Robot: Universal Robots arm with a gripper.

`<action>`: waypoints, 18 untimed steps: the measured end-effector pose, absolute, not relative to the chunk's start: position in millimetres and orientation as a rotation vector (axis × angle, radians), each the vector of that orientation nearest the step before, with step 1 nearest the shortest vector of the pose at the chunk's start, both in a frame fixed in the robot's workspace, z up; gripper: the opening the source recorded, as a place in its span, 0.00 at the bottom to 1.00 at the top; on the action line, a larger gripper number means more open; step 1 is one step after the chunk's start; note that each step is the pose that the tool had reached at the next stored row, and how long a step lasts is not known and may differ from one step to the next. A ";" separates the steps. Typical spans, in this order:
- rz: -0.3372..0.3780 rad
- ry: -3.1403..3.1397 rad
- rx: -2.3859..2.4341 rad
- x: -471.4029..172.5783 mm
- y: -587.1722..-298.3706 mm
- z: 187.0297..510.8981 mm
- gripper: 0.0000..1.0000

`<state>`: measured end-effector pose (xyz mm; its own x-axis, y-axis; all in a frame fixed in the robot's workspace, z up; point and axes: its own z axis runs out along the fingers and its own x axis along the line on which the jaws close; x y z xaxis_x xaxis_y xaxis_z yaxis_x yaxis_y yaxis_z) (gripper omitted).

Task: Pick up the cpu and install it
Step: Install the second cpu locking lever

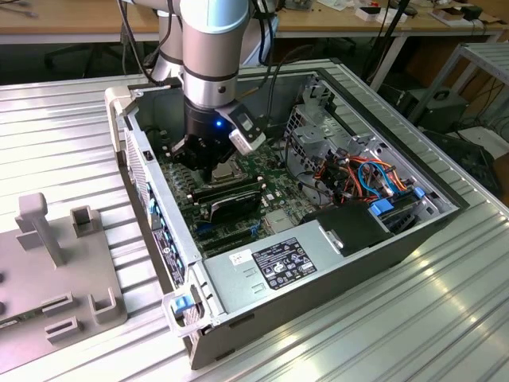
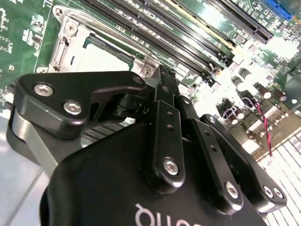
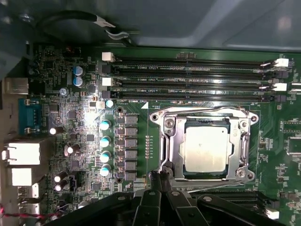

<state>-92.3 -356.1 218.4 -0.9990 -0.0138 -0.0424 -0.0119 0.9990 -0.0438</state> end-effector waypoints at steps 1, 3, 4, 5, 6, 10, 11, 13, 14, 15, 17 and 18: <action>-0.068 3.098 -0.020 -92.3 -356.0 220.6 0.11; -0.068 3.098 -0.020 -92.3 -355.9 224.3 0.11; -0.068 3.098 -0.020 -92.3 -355.8 225.9 0.11; -0.068 3.098 -0.020 -92.3 -355.8 227.2 0.11; -0.069 3.098 -0.020 -92.3 -355.7 228.9 0.11; -0.069 3.098 -0.020 -92.3 -355.6 232.0 0.11; -0.069 3.098 -0.020 -92.3 -355.6 232.1 0.11; -0.070 3.098 -0.020 -92.3 -355.7 233.3 0.11; -0.069 3.098 -0.020 -92.1 -355.6 236.4 0.11; -0.069 3.098 -0.020 -91.9 -355.6 238.6 0.11; -0.069 3.098 -0.020 -91.6 -355.6 244.6 0.11; -0.069 3.098 -0.020 -91.5 -355.6 247.8 0.11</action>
<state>-91.5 -355.6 247.8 -0.9990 -0.0138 -0.0424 -0.0119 0.9989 -0.0450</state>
